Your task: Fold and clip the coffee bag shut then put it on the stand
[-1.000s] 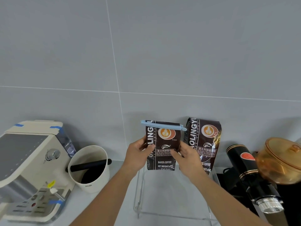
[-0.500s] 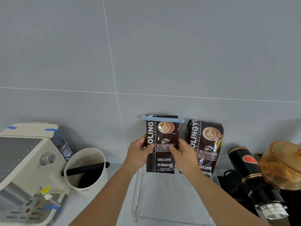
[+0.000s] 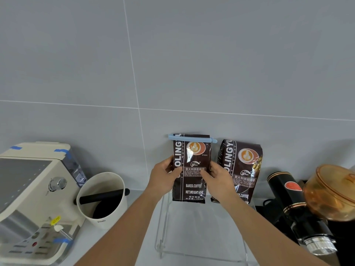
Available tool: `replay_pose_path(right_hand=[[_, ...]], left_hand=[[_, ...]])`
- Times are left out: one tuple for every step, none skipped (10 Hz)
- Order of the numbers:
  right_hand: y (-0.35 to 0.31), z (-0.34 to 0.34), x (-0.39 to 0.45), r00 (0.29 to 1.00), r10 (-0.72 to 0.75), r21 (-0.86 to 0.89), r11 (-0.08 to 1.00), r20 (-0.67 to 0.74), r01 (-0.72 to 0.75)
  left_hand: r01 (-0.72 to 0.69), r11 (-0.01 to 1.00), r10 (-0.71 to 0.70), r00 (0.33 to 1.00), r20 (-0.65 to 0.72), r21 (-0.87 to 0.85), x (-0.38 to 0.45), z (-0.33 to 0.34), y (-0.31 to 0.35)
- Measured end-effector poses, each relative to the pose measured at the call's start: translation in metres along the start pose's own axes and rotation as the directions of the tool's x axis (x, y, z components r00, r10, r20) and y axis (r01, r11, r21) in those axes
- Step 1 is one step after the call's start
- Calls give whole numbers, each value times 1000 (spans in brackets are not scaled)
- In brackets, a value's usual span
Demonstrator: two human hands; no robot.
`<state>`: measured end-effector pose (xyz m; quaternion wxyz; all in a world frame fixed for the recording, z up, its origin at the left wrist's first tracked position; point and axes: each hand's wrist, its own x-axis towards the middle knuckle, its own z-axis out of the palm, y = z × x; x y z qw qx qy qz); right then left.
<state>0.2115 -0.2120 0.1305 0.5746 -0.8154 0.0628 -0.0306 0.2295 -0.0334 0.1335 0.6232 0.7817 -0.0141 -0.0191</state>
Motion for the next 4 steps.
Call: replay_pose_path(right_hand=[[-5,-5,-3,1000,-9,18,1000,24,9],[-18,-13,-12,1000,14,67,998,28,-15],[-35,-23,-24,999,-10,120,993,34,6],[-49,-34,-38,993,60,293,952,105,-88]], left_hand=[[0,1000,1,1000,-17,20,-3,-3,4],[26,1000,-25,999,-42,13,-9,-11,8],[51,998,-53,995,-80,-34,-22,-21,18],[95,984,-102,994,-39,-148,-35,-29,29]])
